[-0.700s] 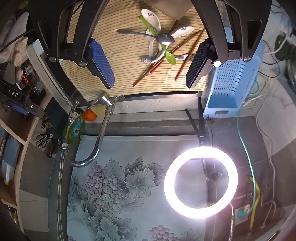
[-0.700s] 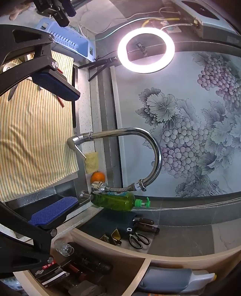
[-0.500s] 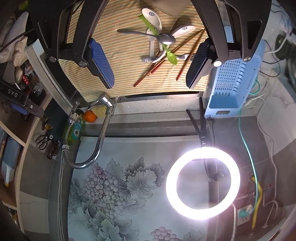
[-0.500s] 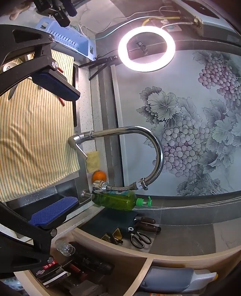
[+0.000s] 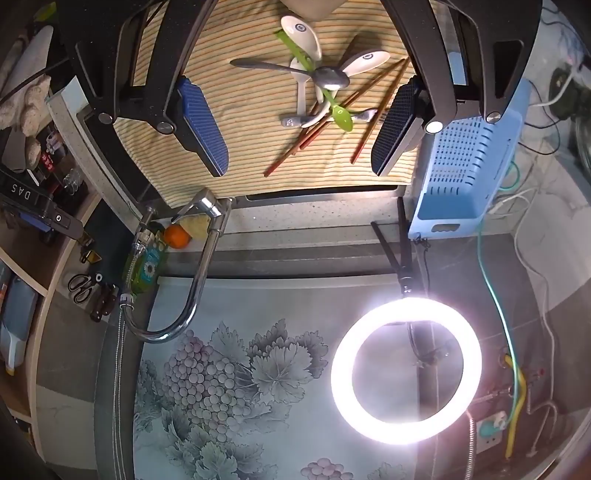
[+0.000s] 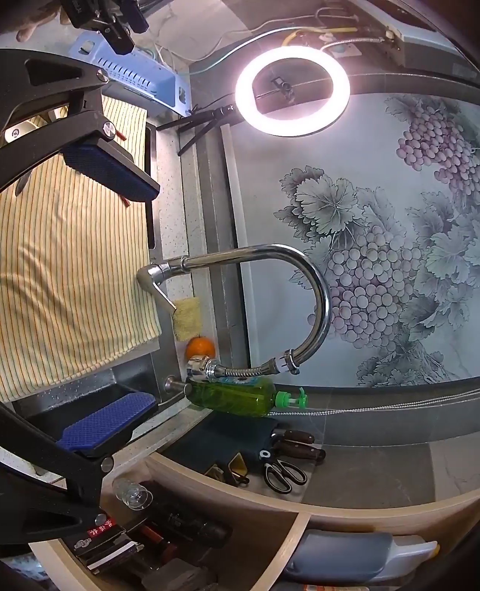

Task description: Organize utensils

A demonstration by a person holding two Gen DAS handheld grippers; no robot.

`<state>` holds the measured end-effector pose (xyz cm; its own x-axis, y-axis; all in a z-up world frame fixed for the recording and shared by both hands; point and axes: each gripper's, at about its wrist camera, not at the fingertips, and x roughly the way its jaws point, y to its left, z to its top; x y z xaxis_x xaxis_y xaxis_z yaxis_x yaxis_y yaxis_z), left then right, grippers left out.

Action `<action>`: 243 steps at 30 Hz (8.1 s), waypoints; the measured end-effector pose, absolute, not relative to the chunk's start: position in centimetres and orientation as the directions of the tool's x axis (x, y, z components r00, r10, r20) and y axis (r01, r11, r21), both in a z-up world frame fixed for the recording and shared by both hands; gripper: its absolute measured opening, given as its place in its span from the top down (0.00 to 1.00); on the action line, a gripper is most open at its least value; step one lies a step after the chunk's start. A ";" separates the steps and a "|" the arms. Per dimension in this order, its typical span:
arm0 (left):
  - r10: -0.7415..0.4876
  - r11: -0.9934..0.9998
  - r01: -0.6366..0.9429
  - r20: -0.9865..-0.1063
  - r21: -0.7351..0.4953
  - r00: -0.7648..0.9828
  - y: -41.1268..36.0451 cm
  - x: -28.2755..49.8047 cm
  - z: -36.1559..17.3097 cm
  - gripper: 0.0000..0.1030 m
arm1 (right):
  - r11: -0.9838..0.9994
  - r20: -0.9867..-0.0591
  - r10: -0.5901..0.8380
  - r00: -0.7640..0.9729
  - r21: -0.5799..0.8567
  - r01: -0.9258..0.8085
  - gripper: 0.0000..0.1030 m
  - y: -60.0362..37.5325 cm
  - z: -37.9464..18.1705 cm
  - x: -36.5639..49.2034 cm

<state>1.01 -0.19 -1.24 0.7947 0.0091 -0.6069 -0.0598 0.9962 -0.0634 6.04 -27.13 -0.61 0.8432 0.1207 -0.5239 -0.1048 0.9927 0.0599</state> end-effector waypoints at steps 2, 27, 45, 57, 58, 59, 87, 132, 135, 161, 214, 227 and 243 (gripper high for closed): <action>0.009 0.996 -0.059 -0.606 -0.063 0.796 -0.2 0.9 -1.3 0.23 | 0.993 -0.524 0.121 0.843 0.060 -0.105 0.01 -27.1 -0.6 6.1; 0.008 0.997 -0.053 -0.609 -0.056 0.793 -0.2 1.1 -1.4 0.23 | 0.992 -0.533 0.127 0.837 0.062 -0.111 0.01 -26.7 -1.0 6.6; 0.006 0.997 -0.050 -0.613 -0.054 0.790 -0.6 1.2 -1.4 0.23 | 0.992 -0.535 0.126 0.836 0.064 -0.109 0.01 -26.7 -1.3 6.7; 0.008 0.997 -0.051 -0.614 -0.053 0.790 -0.7 1.3 -1.4 0.23 | 0.992 -0.541 0.129 0.831 0.068 -0.110 0.01 -26.7 -1.5 6.9; 0.008 0.997 -0.051 -0.613 -0.053 0.790 -0.7 1.3 -1.4 0.23 | 0.992 -0.543 0.130 0.830 0.068 -0.111 0.01 -26.7 -1.5 7.0; 0.009 0.997 -0.051 -0.614 -0.052 0.790 -0.7 1.3 -1.4 0.23 | 0.991 -0.545 0.130 0.829 0.068 -0.111 0.01 -26.7 -1.6 7.1; 0.100 0.972 -0.216 -0.677 -0.089 0.729 5.5 -0.3 -3.4 0.23 | 0.924 -0.612 0.380 0.693 0.223 -0.310 0.01 -24.2 -4.8 9.9; 0.106 0.933 -0.338 -0.798 -0.127 0.594 9.8 -6.2 -9.9 0.31 | 0.604 -0.771 0.627 -0.115 0.574 -0.553 0.86 -3.5 -20.0 8.8; 0.106 0.929 -0.345 -0.799 -0.132 0.591 10.2 -6.4 -10.1 0.31 | 0.620 -0.806 0.581 -0.113 0.528 -0.580 0.86 -2.2 -20.8 8.6; 0.099 0.932 -0.338 -0.802 -0.132 0.588 10.2 -6.4 -10.7 0.31 | 0.808 -0.905 0.409 0.119 0.299 -0.509 0.99 -9.3 -20.0 10.8; -0.200 0.899 -0.258 -0.856 -0.353 0.477 10.2 -0.6 -18.2 0.31 | 0.700 -0.796 0.595 -0.108 0.579 -0.418 0.72 -2.3 -21.8 15.6; -0.248 0.883 -0.246 -0.843 -0.399 0.478 10.1 1.6 -19.7 0.33 | 0.714 -0.809 0.575 -0.124 0.570 -0.407 0.72 -1.5 -22.5 16.0; -0.256 0.883 -0.229 -0.830 -0.409 0.496 9.9 1.7 -20.1 0.54 | 0.715 -0.815 0.565 -0.131 0.563 -0.415 0.89 -1.2 -22.6 15.6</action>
<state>1.73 9.88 -20.11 0.4961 -0.2560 -0.8297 -0.2287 0.8833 -0.4093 15.63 -1.17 -22.57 -0.1305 0.5652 -0.8146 -0.4146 0.7152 0.5627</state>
